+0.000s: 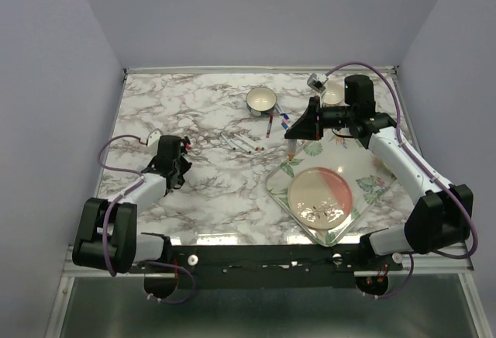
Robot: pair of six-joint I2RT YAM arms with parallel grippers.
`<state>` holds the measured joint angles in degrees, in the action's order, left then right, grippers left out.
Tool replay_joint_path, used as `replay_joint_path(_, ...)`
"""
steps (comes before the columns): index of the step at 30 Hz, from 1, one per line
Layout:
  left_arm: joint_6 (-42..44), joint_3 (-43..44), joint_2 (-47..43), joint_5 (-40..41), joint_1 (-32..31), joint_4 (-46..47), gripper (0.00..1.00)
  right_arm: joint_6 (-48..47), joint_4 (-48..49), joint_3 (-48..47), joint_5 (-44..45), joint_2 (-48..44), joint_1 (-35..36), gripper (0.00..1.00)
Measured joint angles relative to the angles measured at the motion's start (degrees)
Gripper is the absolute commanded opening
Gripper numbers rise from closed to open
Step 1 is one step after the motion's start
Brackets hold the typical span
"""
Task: Open the pen caps
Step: Place the pen cap on the table with the left arm, then place the barrel on the table with the right arm
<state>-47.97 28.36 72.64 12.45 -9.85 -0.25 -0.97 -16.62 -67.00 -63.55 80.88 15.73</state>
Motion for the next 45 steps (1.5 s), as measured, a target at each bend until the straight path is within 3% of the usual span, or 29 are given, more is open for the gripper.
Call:
replay_joint_path(3, -0.6, 1.1, 2.8, 1.1, 1.5, 0.8, 0.15, -0.1, 0.0, 0.0, 0.0, 0.0, 0.0, 0.0)
replay_joint_path(15, -2.0, 5.0, 10.5, 1.7, 4.9, 5.0, 0.48, -0.2, -0.1, 0.0, -0.2, 0.0, 0.0, 0.01)
replay_joint_path(22, -2.4, 6.0, 11.5, 1.6, 5.7, 6.0, 0.56, -0.2, -0.1, 0.0, -0.4, 0.0, -0.2, 0.01)
replay_joint_path(27, -2.4, 6.0, 11.3, 1.4, 5.8, 6.0, 0.66, -0.3, -0.2, 0.0, -0.4, 0.0, -0.3, 0.01)
replay_joint_path(36, -2.3, 6.0, 3.8, 1.0, 5.8, 2.8, 0.94, -0.8, -1.1, 0.0, -0.4, 0.1, -0.4, 0.01)
replay_joint_path(45, -1.2, 6.0, -8.4, -0.9, 6.1, -1.0, 0.99, -1.7, -1.9, 0.0, -0.4, 1.7, -0.5, 0.01)
